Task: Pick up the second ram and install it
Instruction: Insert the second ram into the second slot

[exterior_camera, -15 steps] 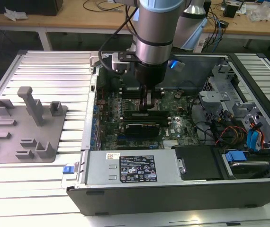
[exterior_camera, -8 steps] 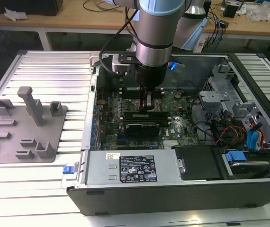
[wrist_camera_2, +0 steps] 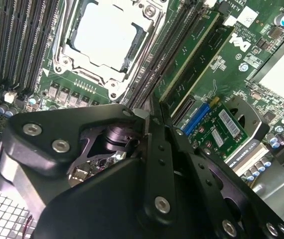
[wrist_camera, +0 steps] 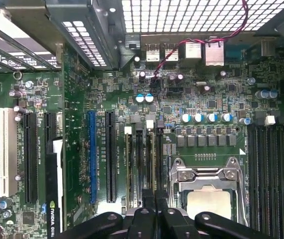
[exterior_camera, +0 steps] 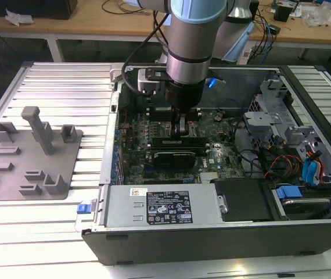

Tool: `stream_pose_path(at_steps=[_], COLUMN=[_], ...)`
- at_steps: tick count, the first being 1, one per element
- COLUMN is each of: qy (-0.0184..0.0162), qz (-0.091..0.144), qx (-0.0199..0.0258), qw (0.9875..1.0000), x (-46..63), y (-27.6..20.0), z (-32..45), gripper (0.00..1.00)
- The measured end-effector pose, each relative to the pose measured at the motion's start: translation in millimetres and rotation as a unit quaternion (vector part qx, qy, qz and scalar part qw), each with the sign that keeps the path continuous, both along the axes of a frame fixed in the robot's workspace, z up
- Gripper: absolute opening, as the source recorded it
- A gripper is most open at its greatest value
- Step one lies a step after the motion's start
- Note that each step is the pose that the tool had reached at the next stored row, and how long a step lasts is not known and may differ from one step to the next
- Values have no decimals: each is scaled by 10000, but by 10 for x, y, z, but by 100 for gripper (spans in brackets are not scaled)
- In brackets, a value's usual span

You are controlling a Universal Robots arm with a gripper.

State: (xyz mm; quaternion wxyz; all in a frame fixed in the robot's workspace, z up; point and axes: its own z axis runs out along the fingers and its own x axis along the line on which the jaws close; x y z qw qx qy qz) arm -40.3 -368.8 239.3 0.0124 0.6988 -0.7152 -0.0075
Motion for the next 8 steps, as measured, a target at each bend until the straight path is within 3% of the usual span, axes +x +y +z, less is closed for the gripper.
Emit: stream_pose_path(at_steps=[8], qy=[-1], qz=[0], qx=[6], qw=[10000], x=[0], y=[-6], z=[-27], gripper=[9])
